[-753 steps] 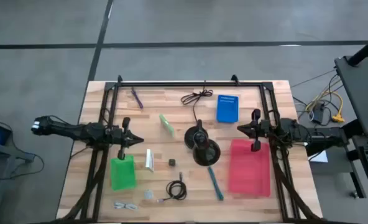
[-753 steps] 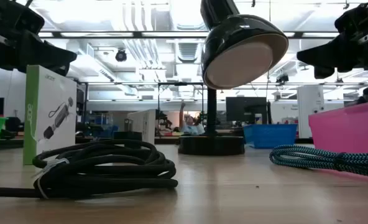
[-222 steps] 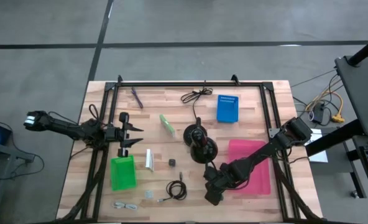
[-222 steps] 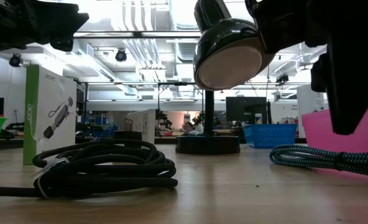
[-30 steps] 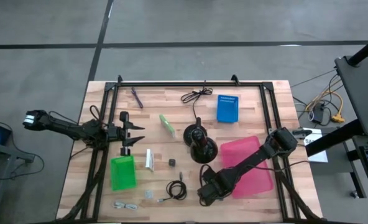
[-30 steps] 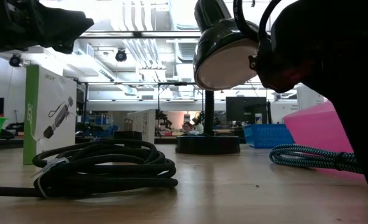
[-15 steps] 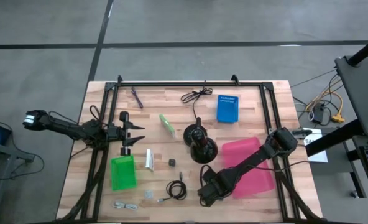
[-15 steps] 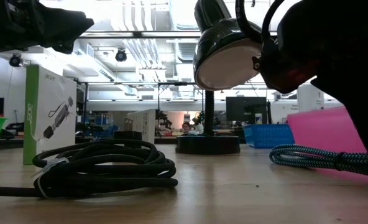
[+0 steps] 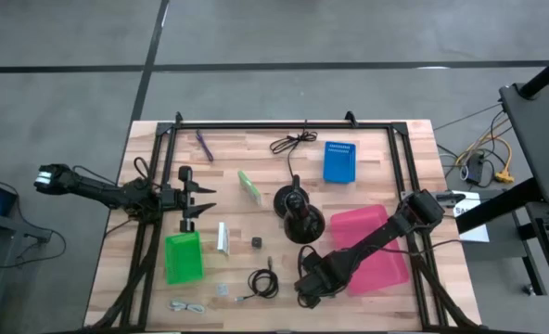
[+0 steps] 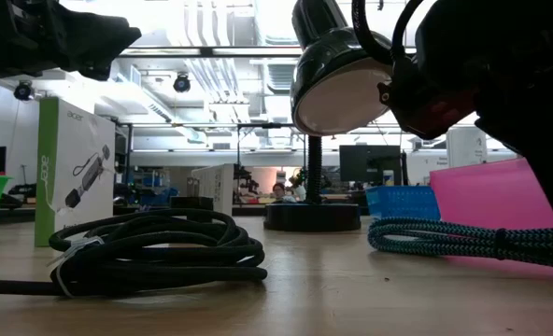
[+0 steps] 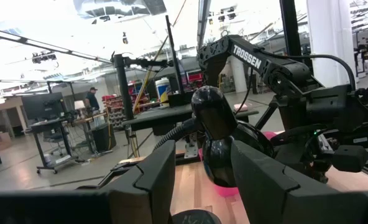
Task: Pick and place items into bin
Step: Put the blue charger cable into the red bin
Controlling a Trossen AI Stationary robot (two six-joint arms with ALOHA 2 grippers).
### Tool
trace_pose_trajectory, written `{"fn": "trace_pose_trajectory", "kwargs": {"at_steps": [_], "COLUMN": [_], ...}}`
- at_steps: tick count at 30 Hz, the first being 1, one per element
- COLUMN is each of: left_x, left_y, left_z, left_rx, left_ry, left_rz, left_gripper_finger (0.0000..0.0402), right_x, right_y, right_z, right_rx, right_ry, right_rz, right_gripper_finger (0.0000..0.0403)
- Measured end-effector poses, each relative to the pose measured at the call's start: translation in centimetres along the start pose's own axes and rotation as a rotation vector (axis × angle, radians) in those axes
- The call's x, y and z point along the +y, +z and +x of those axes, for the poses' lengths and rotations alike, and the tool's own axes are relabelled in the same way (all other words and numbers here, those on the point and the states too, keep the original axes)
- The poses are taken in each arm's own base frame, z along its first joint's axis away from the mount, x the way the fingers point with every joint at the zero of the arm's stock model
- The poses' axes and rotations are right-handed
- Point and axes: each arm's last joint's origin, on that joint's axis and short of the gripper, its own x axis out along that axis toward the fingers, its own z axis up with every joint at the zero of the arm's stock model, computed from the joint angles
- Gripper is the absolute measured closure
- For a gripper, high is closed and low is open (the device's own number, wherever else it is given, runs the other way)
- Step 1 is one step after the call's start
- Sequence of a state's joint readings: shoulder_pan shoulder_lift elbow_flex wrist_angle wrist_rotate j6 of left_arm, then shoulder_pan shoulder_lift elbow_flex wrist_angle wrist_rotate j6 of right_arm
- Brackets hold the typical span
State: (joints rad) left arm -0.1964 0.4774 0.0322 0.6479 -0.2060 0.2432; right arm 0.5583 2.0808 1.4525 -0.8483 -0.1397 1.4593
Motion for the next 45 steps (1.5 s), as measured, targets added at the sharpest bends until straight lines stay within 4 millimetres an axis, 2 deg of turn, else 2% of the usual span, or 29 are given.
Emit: {"fn": "trace_pose_trajectory", "kwargs": {"at_steps": [5,16,25,36,45], "left_x": [0.0,0.0,0.0,0.0,0.0], "left_y": [0.0,0.0,0.0,0.0,0.0], "left_z": [0.0,0.0,0.0,0.0,0.0], "left_rx": [-0.001,-0.001,-0.001,0.0,0.0], "left_ry": [-0.003,-0.002,-0.001,0.001,0.001], "left_rz": [0.0,0.0,0.0,0.0,0.0], "left_gripper_finger": [0.026,0.026,0.026,0.026,0.026], "right_x": [0.6,2.5,3.5,3.6,2.6], "right_y": [-0.1,-0.1,-0.4,-2.5,-4.7], "right_z": [-0.6,-3.0,-5.9,-9.7,-10.9], "right_rx": [0.009,-0.016,-0.024,-0.009,-0.005], "right_ry": [0.028,0.117,0.127,0.048,-0.072], "right_rz": [-0.004,-0.04,-0.044,-0.024,0.093], "right_gripper_finger": [0.0382,0.0384,0.0385,0.0385,0.0385]}}
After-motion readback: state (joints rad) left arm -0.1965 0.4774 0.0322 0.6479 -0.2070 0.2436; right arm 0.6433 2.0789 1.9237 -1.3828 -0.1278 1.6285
